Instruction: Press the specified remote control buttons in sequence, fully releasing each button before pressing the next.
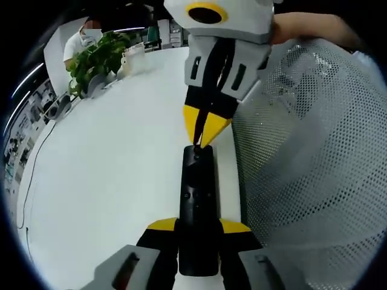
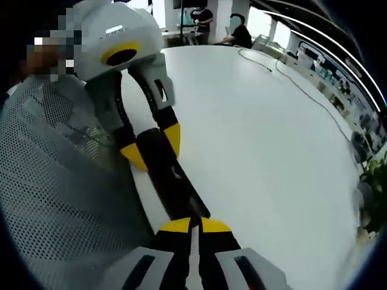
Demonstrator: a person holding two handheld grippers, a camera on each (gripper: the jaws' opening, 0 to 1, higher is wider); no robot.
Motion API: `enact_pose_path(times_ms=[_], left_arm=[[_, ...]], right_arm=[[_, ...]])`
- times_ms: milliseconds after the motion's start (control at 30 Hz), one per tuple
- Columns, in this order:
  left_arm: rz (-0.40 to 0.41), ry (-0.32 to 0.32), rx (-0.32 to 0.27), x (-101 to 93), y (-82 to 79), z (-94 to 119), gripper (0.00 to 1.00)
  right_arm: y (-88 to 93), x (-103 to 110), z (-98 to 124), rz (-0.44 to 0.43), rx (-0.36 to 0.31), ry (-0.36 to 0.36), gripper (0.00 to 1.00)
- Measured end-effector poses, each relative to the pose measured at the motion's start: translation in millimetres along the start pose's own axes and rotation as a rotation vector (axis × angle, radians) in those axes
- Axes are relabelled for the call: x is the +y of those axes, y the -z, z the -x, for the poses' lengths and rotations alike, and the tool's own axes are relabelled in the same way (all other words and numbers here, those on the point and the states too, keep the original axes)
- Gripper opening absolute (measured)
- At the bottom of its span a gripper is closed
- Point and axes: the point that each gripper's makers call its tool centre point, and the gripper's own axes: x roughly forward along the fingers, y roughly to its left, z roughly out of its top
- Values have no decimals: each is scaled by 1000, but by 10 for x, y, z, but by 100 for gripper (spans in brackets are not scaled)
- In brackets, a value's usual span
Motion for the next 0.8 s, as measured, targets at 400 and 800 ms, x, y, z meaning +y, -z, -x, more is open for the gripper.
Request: enact_pose_path(times_ms=[400,800], left_arm=[[0,0,5,-2,1,-2,25],[5,-1,4,4,1,-5,25]], right_arm=[[-8,-12,-18,8,-2,1,0],[-10,-1,-38,154,49,34,0]])
